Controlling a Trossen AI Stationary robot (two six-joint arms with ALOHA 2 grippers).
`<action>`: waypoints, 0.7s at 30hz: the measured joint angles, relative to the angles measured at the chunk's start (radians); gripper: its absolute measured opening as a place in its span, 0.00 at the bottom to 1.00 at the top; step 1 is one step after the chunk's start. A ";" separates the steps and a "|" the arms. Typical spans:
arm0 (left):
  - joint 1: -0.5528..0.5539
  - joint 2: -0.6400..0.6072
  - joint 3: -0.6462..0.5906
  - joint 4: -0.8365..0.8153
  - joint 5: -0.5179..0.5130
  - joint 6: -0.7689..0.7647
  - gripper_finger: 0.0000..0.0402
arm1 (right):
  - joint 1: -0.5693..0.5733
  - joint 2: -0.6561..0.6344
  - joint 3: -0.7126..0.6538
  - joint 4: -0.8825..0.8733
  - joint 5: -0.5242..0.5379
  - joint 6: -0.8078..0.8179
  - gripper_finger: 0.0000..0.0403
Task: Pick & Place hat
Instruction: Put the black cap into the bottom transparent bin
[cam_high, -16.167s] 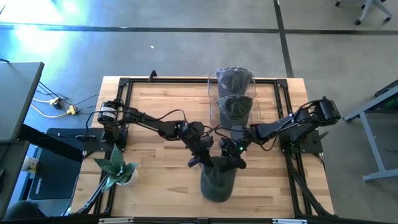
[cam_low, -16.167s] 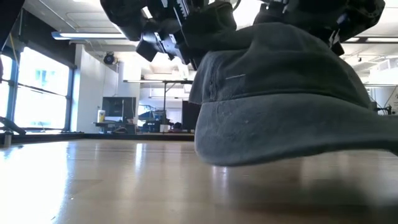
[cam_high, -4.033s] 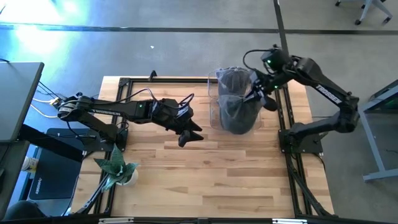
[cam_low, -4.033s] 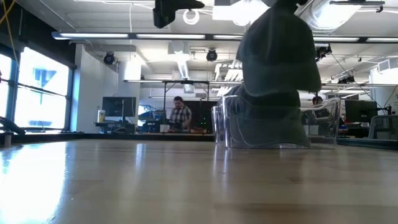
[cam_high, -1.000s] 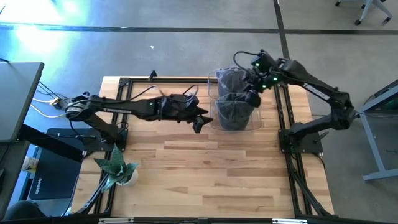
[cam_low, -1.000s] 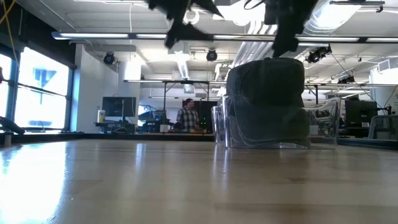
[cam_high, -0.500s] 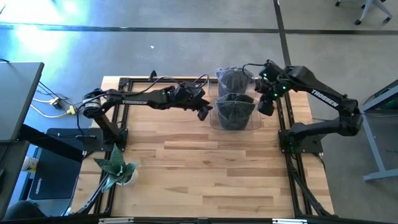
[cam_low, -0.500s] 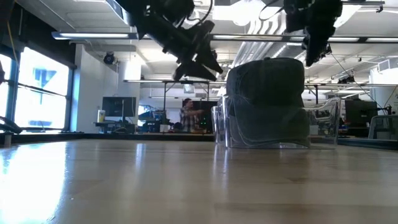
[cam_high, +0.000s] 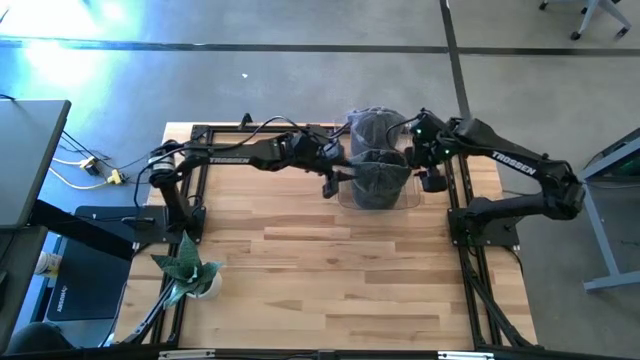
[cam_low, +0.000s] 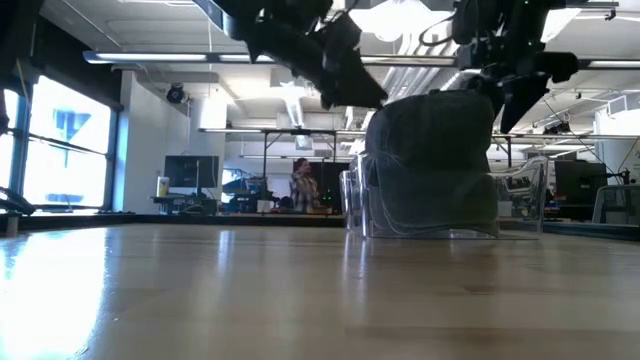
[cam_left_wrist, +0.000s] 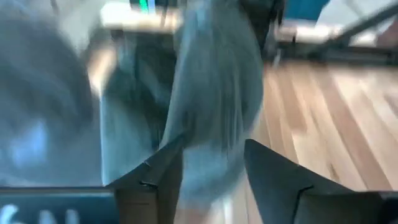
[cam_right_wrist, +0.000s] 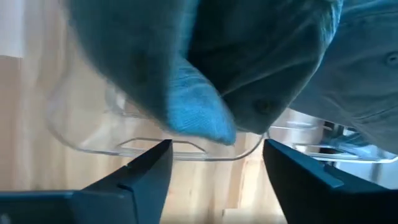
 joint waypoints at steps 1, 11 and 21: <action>-0.001 0.014 0.018 0.026 -0.003 0.015 0.43 | 0.001 0.000 -0.010 0.016 0.016 -0.007 0.61; 0.000 0.082 0.083 -0.002 -0.064 0.049 0.74 | 0.006 0.000 -0.040 0.065 -0.129 -0.013 0.52; -0.001 0.024 0.086 0.025 -0.081 -0.035 0.75 | 0.004 0.012 -0.040 0.059 -0.187 -0.069 0.04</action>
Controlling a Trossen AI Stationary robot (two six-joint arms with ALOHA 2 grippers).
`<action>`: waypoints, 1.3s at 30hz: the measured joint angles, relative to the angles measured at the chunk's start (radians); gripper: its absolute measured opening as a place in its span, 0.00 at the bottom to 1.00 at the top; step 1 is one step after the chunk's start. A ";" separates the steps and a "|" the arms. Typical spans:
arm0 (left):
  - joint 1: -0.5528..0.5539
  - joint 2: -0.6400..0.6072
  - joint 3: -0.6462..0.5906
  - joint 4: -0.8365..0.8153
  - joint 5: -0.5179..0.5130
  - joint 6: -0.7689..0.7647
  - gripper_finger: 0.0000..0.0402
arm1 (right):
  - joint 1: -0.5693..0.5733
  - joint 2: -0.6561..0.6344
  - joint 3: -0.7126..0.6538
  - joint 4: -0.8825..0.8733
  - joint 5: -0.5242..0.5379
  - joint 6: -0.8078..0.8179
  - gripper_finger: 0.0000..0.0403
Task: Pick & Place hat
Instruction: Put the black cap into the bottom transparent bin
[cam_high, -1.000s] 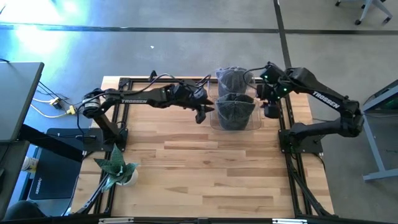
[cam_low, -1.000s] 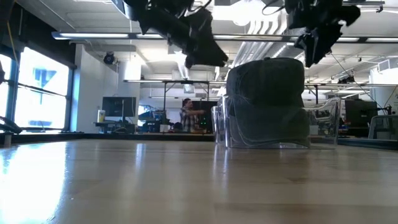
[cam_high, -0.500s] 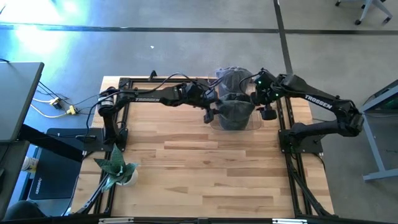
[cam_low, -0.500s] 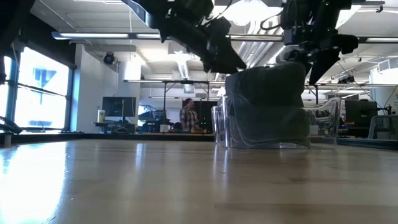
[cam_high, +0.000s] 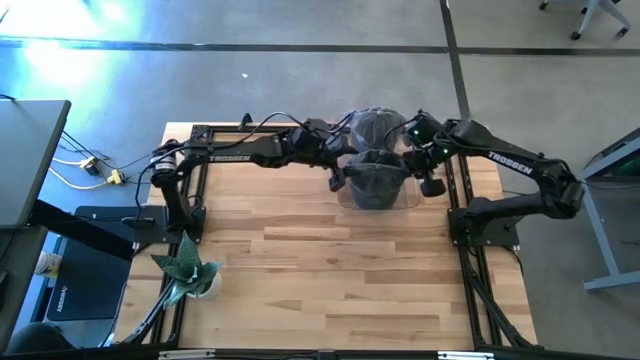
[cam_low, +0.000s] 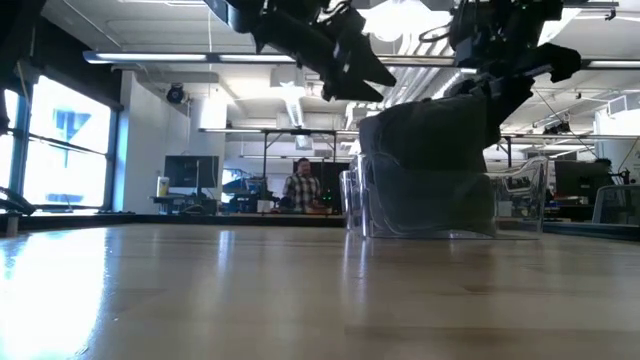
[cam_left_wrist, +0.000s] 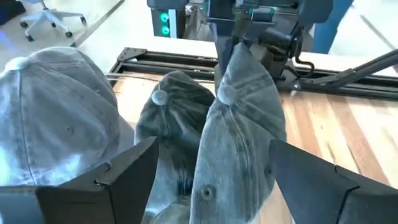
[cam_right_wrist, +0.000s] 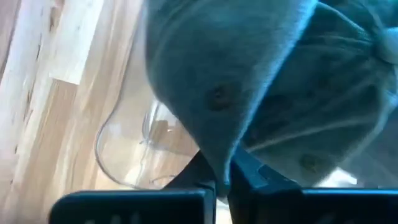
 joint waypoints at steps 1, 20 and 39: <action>0.001 -0.001 0.000 -0.003 0.001 0.002 0.75 | 0.000 0.005 -0.002 0.003 -0.011 -0.023 0.03; 0.006 0.017 -0.003 -0.041 -0.006 -0.201 0.75 | -0.132 0.017 -0.074 0.101 0.003 -0.015 0.12; -0.006 0.026 0.272 -0.594 -0.188 -0.169 0.49 | -0.137 -0.085 0.059 -0.008 -0.012 0.278 0.62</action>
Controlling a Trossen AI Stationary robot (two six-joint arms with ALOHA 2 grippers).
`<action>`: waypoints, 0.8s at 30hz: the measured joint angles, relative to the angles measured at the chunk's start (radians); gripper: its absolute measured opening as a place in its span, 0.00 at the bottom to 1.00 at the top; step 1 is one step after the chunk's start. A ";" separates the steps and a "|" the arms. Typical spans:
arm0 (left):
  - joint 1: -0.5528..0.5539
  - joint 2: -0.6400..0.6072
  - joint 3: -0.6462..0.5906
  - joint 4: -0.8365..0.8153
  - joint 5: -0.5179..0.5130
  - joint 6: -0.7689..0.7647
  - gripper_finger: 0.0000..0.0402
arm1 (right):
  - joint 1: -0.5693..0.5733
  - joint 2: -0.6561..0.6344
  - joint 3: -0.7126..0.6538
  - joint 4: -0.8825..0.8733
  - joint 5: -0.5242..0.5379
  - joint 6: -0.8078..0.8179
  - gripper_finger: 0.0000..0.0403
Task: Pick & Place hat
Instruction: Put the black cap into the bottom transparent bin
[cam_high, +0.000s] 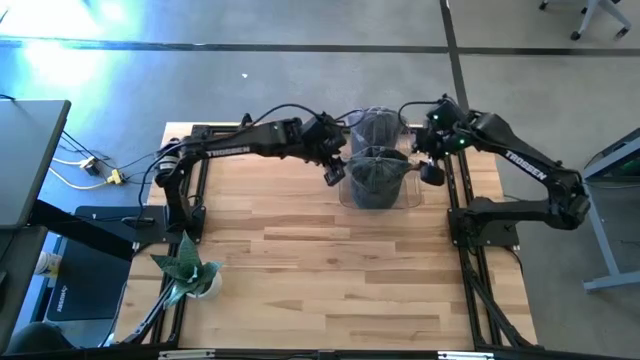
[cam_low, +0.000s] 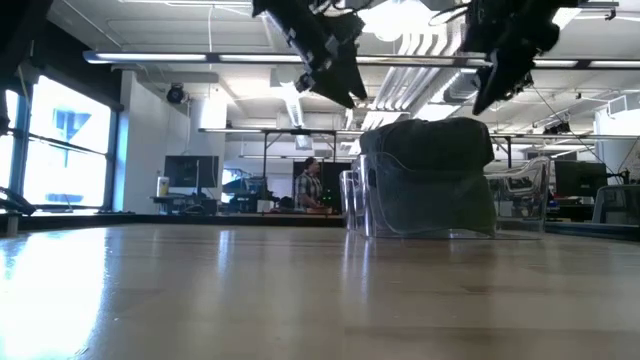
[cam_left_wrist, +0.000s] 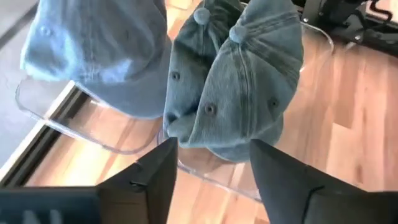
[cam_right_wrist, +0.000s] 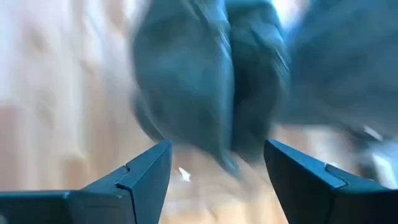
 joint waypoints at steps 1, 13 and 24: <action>0.000 0.012 0.001 0.011 -0.002 0.012 0.47 | 0.000 0.000 -0.002 0.019 -0.055 0.034 0.62; 0.000 0.166 -0.004 0.204 -0.119 0.000 0.36 | 0.001 0.005 -0.155 0.335 0.030 0.300 0.55; -0.027 0.124 -0.001 0.194 -0.279 -0.162 0.35 | 0.000 -0.050 -0.136 0.354 -0.084 0.394 0.49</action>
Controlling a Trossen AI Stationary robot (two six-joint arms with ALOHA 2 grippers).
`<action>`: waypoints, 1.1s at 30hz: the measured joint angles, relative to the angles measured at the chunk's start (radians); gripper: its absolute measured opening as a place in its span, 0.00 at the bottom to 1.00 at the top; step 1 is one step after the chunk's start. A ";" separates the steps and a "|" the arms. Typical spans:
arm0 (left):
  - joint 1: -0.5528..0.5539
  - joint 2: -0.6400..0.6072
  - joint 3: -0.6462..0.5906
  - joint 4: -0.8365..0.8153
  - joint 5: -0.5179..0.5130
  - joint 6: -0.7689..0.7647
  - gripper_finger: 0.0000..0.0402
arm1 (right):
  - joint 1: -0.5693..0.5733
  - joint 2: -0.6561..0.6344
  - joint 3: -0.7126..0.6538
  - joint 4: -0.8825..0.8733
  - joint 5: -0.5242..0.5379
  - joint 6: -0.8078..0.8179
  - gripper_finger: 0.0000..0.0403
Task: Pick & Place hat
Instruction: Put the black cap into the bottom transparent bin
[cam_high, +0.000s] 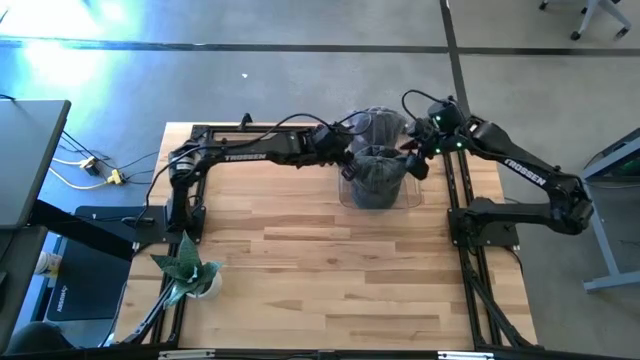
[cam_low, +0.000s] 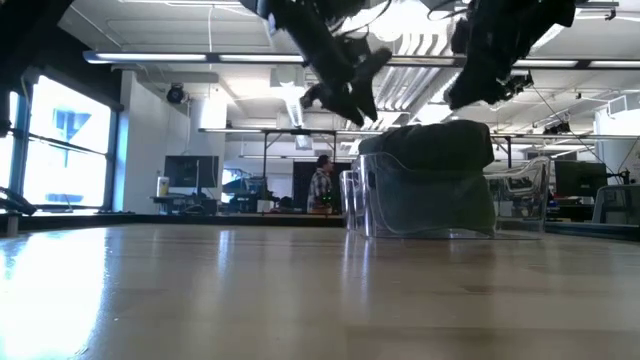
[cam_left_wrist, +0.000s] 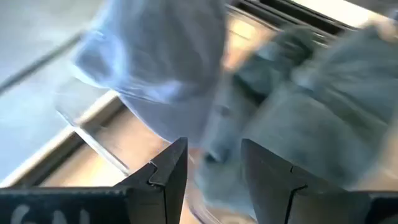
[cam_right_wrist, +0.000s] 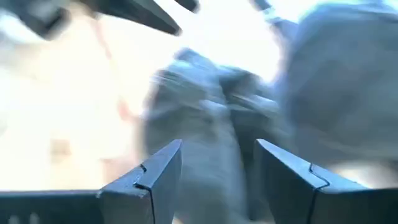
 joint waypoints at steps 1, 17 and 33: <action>-0.005 -0.016 0.000 -0.018 0.032 0.000 0.35 | 0.000 -0.003 0.005 0.003 -0.070 0.010 0.48; -0.087 -0.034 -0.001 -0.131 0.437 0.019 0.35 | 0.024 0.219 0.005 0.102 -0.097 -0.098 0.52; -0.105 0.111 0.000 0.003 0.372 0.024 0.35 | 0.026 0.230 0.005 0.102 -0.236 -0.111 0.35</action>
